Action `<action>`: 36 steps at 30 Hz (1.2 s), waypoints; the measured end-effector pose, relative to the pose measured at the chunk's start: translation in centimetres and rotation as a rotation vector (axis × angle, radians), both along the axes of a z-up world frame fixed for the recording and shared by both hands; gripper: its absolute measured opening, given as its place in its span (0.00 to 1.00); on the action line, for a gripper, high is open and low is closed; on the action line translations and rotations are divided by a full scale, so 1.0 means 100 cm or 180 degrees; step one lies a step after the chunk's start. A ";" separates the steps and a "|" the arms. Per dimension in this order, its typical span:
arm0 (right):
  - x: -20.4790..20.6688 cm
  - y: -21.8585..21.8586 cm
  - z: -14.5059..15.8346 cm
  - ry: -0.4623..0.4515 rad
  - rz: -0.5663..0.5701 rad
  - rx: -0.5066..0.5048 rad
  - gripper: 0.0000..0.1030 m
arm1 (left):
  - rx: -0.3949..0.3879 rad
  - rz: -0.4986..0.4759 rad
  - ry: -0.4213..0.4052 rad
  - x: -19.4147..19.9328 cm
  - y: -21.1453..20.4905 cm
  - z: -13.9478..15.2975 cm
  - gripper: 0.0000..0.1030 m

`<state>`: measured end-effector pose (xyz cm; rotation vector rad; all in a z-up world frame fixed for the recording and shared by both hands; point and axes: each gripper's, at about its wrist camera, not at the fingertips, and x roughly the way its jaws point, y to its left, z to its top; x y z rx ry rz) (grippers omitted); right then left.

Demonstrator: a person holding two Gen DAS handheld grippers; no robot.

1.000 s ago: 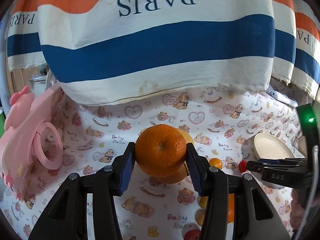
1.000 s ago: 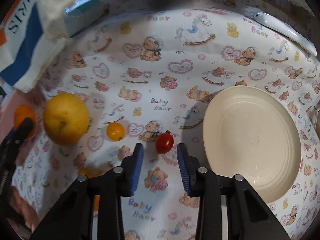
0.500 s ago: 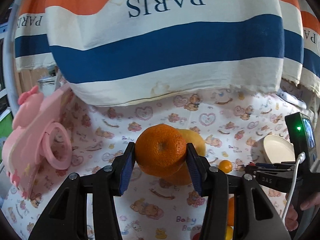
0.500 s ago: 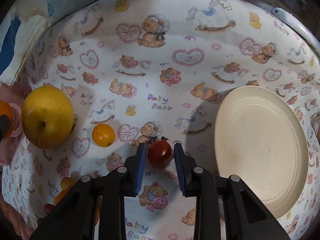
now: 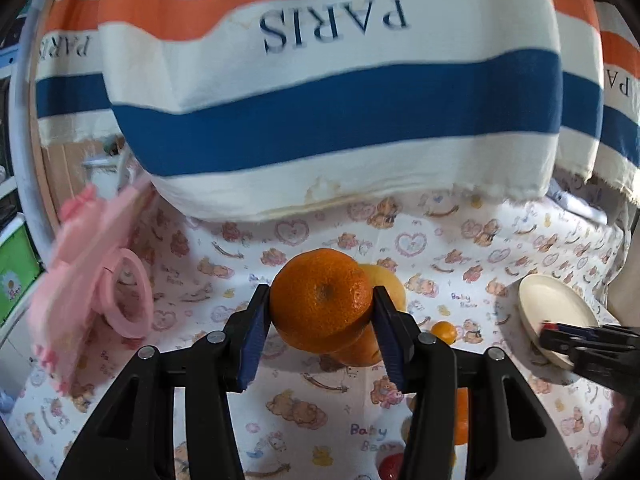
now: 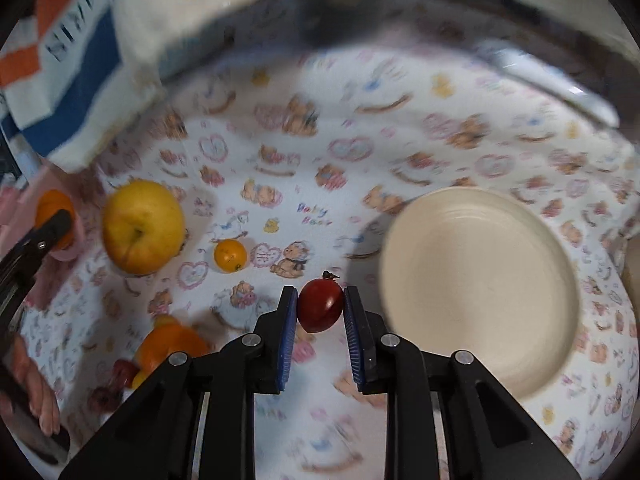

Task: Organize fruits
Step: 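Carry the orange and the tomato in both grippers over the white plate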

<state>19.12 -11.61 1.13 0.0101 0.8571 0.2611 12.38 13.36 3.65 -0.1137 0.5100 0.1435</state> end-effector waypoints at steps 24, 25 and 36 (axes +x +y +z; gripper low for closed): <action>-0.018 -0.135 0.068 -0.0915 -0.0747 0.0186 0.24 | -0.0058 -0.1305 -0.0253 0.027 -0.213 0.082 0.47; -0.014 -0.139 0.062 -0.0831 -0.0747 0.0216 0.24 | -0.0115 -0.1305 -0.0192 0.036 -0.218 0.074 0.47; 0.014 -0.145 0.019 -0.0384 -0.0774 0.0171 0.24 | -0.0026 -0.1312 0.0320 0.085 -0.243 0.003 0.47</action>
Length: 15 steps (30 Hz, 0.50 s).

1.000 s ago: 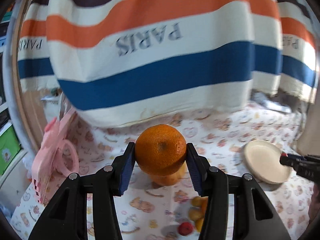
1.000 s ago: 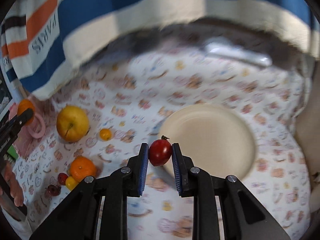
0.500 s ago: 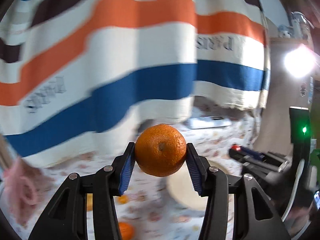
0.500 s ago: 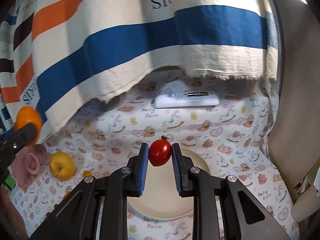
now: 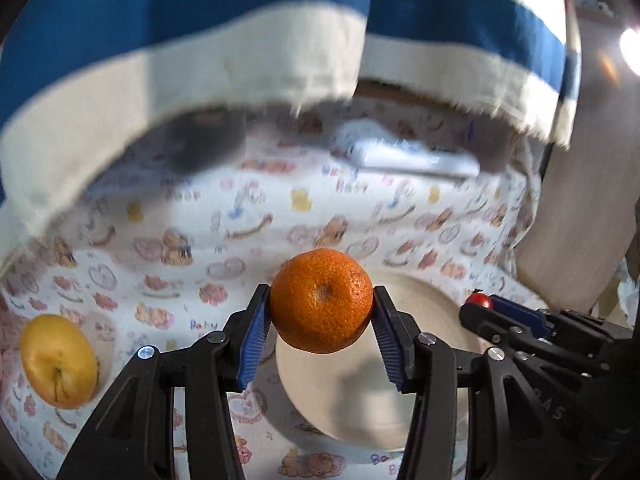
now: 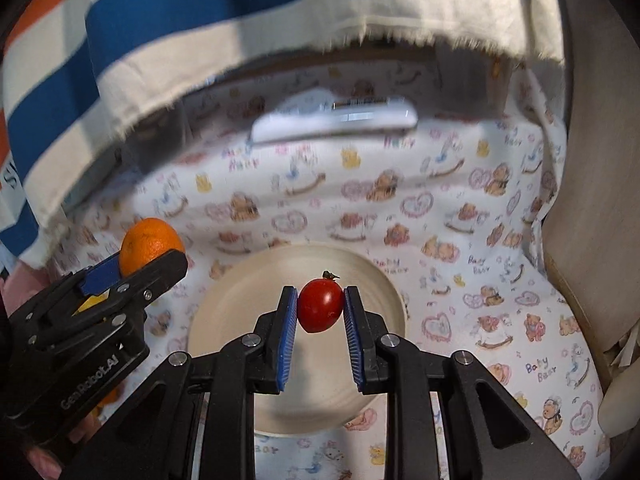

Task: Organize fruits
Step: 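Carry the orange and the tomato in both grippers over the white plate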

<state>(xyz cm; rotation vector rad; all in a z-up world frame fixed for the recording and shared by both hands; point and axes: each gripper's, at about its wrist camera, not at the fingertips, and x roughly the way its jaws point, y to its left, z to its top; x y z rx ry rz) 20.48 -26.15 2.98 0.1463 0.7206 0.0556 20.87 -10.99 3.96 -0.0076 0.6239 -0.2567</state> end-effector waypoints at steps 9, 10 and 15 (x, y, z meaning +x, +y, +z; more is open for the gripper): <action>0.016 -0.003 -0.026 0.0262 -0.0020 -0.0044 0.24 | 0.0196 -0.0034 0.0209 0.012 -0.005 -0.027 0.47; 0.017 -0.003 -0.028 0.0282 -0.0011 -0.0049 0.24 | 0.0206 -0.0032 0.0214 0.014 -0.005 -0.029 0.47; 0.020 -0.004 -0.034 0.0338 -0.0006 -0.0084 0.24 | 0.0225 -0.0025 0.0243 0.018 -0.005 -0.032 0.47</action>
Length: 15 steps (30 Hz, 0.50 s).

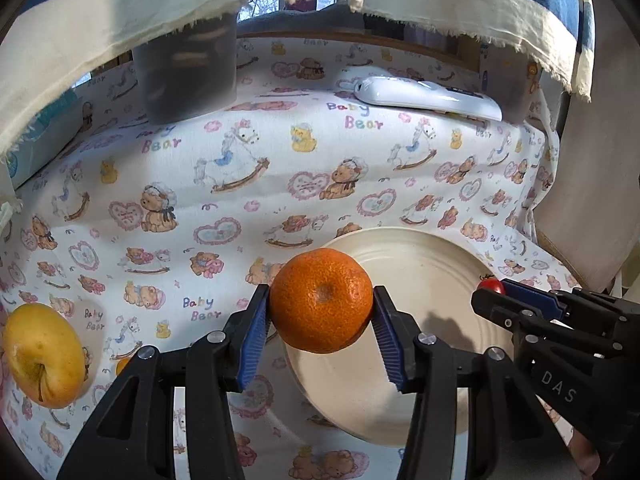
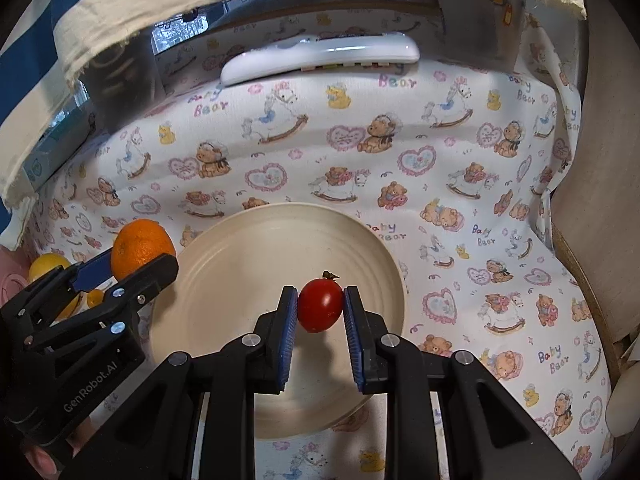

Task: Organize fruits
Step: 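Carry the orange and the tomato in both grippers over the white plate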

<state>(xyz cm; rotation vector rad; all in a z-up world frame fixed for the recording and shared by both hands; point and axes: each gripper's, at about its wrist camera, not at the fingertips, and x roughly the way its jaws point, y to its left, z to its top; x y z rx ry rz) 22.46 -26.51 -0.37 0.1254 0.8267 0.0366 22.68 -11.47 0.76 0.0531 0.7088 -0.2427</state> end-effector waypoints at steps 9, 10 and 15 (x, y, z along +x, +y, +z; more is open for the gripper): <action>0.006 -0.001 -0.005 0.0090 0.0017 -0.0046 0.24 | 0.0034 0.0013 0.0036 0.003 0.001 -0.005 0.47; 0.007 0.000 -0.006 0.0098 0.0023 -0.0052 0.24 | 0.0039 0.0014 0.0038 0.003 0.001 -0.006 0.47; 0.009 0.000 -0.008 0.0144 0.0031 -0.0050 0.24 | 0.0083 0.0006 0.0074 0.006 0.000 -0.009 0.47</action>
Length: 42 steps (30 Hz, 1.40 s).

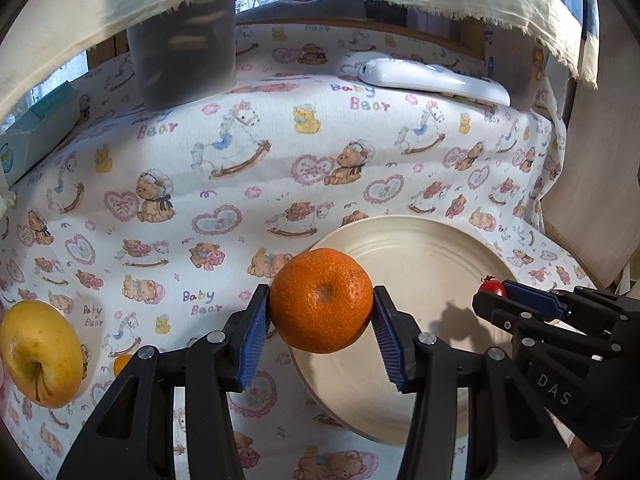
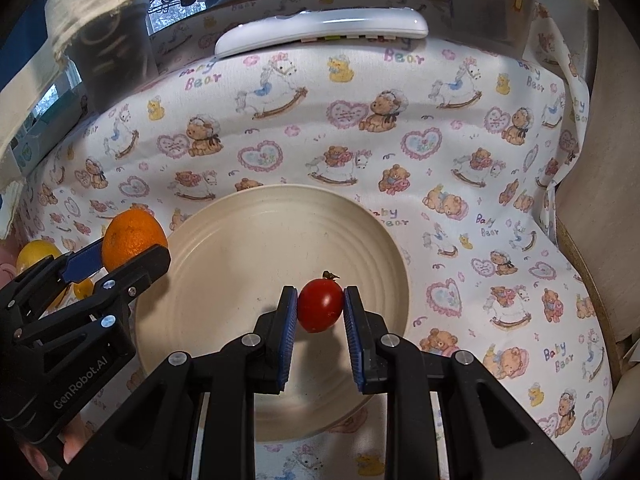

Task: Organize fruits
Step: 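Carry the orange and the tomato in both grippers over the white plate, then open the left gripper to drop the orange on the plate while the right gripper releases the tomato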

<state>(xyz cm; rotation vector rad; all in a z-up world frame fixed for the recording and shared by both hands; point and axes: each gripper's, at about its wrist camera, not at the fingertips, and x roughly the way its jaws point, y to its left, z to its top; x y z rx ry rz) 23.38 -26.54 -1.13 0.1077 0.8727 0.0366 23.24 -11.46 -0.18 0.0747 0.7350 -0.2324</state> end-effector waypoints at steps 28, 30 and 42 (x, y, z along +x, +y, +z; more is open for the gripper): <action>0.008 -0.008 -0.009 0.0157 -0.0037 0.0091 0.24 | 0.0206 0.0013 -0.0090 -0.002 -0.004 -0.003 0.54; 0.008 -0.010 -0.008 0.0157 -0.0041 0.0134 0.24 | 0.0173 0.0043 -0.0099 -0.002 -0.002 -0.001 0.60; -0.011 -0.017 0.019 -0.0257 -0.0178 0.0217 0.57 | 0.0003 0.0154 -0.0337 -0.010 0.009 0.018 0.76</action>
